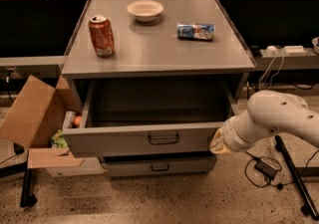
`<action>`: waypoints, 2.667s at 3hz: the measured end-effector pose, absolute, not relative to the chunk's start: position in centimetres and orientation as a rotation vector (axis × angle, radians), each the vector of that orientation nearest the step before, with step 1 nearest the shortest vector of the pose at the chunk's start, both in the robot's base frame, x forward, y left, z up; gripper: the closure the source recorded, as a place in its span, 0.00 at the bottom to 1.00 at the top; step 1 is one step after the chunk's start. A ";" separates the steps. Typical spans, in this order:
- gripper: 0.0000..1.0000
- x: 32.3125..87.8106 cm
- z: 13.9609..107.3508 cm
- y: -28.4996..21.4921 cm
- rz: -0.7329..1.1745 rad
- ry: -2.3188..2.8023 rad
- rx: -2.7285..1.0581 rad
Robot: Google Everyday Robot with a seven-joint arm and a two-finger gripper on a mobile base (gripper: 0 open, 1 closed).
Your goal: Close top drawer
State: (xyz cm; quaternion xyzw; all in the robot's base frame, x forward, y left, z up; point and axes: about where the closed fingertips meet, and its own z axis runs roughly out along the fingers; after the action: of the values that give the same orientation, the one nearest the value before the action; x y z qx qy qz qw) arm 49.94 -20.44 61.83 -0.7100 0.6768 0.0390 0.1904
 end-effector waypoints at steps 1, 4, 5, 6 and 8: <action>0.61 49.9 61.8 -20.4 0.110 1.902 -1.995; 0.00 50.0 61.9 -20.4 0.112 1.900 -1.993; 0.00 50.0 61.9 -20.4 0.113 1.900 -1.992; 0.18 52.3 62.2 -21.1 0.128 1.884 -1.934; 0.71 58.6 62.1 -22.4 0.132 1.861 -1.838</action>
Offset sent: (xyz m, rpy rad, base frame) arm 0.0000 0.0000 0.0000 0.0000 0.0000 0.0000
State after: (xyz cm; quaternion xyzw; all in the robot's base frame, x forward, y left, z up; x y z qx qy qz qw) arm 58.61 -22.43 62.06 -0.6781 0.6863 0.0486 0.2583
